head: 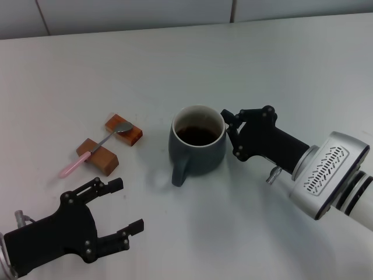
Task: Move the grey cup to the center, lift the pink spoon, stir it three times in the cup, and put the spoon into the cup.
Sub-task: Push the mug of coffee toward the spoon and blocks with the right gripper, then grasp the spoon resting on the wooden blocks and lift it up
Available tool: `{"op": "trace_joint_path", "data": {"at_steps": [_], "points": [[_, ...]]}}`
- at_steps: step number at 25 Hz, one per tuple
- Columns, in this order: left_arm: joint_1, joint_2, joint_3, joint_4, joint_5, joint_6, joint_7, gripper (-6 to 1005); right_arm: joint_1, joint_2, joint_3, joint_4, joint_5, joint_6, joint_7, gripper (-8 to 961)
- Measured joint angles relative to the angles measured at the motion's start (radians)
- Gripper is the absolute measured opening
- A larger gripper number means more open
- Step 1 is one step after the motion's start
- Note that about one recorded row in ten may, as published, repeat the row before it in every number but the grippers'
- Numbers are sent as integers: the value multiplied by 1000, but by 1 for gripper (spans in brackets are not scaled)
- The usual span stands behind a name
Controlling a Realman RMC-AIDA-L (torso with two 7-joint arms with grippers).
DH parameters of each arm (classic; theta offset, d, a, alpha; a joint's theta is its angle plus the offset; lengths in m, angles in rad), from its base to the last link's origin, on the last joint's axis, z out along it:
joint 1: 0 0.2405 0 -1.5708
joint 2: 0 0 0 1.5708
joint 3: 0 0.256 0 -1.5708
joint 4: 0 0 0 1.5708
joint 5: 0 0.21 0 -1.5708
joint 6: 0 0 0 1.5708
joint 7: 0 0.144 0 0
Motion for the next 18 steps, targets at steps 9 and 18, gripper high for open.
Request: {"op": "trace_joint_path", "data": {"at_steps": [9, 18], "points": [[-1, -2, 0, 0, 0, -5, 0, 843, -96, -6, 168, -97, 8, -191, 138, 2], [-11, -2, 0, 0, 0, -8, 0, 843, -176, -22, 186, -399, -2, -646, 677, 2]]}}
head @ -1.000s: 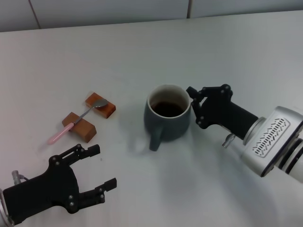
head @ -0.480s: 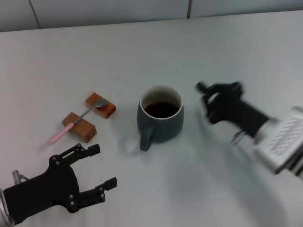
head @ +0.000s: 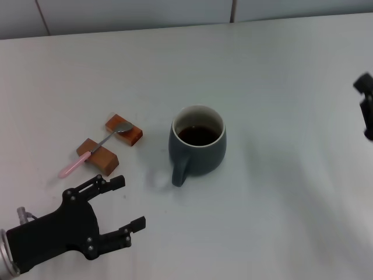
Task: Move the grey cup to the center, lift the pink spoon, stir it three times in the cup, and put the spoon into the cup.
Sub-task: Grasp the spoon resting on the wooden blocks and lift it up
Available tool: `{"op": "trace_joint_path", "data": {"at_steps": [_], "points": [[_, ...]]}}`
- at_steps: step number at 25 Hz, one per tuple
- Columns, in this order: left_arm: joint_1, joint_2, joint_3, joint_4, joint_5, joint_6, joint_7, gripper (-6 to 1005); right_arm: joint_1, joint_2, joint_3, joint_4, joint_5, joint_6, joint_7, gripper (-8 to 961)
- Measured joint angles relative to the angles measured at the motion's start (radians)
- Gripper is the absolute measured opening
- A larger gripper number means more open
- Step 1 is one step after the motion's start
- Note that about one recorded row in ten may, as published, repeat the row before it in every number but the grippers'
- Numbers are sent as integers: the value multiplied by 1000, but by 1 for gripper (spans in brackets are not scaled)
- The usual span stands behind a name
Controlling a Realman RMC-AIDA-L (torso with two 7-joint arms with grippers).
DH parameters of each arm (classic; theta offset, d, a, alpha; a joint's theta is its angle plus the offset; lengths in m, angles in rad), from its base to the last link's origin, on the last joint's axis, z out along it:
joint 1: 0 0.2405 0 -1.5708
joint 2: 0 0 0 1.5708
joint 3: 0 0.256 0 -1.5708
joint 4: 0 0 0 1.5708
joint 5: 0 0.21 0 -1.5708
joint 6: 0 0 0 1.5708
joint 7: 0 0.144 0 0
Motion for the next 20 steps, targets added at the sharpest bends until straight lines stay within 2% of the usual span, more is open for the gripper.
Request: {"op": "trace_joint_path", "data": {"at_steps": [3, 4, 5, 9, 13, 15, 20], "points": [[0, 0, 0, 0, 0, 0, 0, 843, -36, -4, -111, -67, 0, -110, 71, 2], [0, 0, 0, 0, 0, 0, 0, 843, -63, -7, -198, -106, -1, -155, 105, 2], [2, 0, 0, 0, 0, -1, 0, 843, -63, -7, -198, -106, -1, -155, 105, 2], [1, 0, 0, -2, 0, -3, 1, 843, -121, -8, -404, -178, -34, -152, 140, 2], [-1, 0, 0, -4, 0, -3, 1, 842, -132, -2, -437, -198, -100, -95, 141, 2], [-2, 0, 0, -5, 0, -3, 1, 841, -136, 7, -440, -196, -159, -24, 138, 2], [-1, 0, 3, -9, 0, -3, 1, 837, -145, 12, -443, -170, -180, 6, 112, 2]]}}
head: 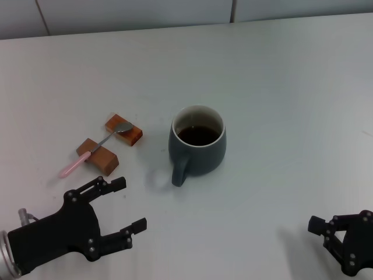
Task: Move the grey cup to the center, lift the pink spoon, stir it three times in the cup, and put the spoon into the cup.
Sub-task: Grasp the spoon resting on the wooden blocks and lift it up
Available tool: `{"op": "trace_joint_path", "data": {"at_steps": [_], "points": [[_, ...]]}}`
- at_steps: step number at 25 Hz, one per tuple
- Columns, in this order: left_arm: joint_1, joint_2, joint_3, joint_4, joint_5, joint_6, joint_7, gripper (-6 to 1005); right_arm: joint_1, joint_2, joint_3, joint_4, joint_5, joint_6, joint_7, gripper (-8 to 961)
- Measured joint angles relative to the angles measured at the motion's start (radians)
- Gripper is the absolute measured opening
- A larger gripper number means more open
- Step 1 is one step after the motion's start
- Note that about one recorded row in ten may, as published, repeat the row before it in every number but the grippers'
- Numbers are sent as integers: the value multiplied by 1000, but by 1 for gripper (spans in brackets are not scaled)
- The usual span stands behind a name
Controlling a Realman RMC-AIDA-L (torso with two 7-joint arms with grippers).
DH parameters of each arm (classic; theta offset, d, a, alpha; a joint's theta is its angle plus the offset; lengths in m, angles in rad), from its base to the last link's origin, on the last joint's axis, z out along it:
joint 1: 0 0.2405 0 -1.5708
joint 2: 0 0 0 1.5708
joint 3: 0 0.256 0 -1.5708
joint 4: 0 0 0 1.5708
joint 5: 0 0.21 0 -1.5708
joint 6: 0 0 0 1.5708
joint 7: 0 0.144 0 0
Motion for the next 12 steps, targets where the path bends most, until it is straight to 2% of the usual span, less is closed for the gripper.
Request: {"op": "trace_joint_path", "data": {"at_steps": [12], "points": [[4, 0, 1, -4, 0, 0, 13, 828, 12, -2, -2, 3, 3, -46, -4, 2]]}}
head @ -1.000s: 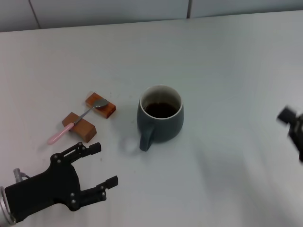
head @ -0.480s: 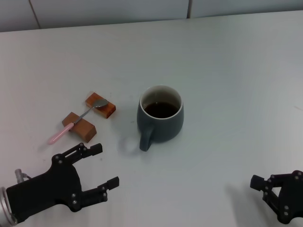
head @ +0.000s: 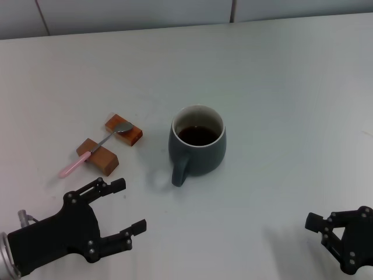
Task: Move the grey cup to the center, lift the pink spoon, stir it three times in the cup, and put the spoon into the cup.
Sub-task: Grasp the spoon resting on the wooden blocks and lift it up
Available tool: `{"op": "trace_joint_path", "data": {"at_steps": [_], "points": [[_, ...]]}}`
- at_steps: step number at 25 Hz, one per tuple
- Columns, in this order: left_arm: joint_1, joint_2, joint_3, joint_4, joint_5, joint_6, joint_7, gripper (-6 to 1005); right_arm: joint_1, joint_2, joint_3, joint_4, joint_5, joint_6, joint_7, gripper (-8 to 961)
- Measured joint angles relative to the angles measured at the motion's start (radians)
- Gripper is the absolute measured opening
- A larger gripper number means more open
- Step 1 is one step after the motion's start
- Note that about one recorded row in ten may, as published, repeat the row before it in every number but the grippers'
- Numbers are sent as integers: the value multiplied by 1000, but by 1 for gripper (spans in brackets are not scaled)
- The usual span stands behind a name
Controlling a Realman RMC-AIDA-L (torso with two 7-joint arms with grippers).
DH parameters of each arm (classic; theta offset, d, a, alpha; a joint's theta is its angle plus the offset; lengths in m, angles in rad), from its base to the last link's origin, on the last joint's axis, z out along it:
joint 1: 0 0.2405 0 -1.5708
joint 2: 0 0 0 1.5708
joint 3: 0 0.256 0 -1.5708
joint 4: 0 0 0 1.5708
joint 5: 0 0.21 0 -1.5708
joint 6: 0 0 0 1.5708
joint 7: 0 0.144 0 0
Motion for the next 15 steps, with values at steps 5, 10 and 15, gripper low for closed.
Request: {"op": "trace_joint_path", "data": {"at_steps": [5, 10, 15], "points": [[1, 0, -3, 0, 0, 0, 0, 824, 13, 0, -5, 0, -7, 1, 12, 2], [0, 0, -4, 0, 0, 0, -1, 820, 37, -2, -53, -7, -26, 10, 86, 78], [-3, 0, -4, 0, 0, -1, -3, 817, 33, 2, -47, -6, -23, 14, 68, 192]]}}
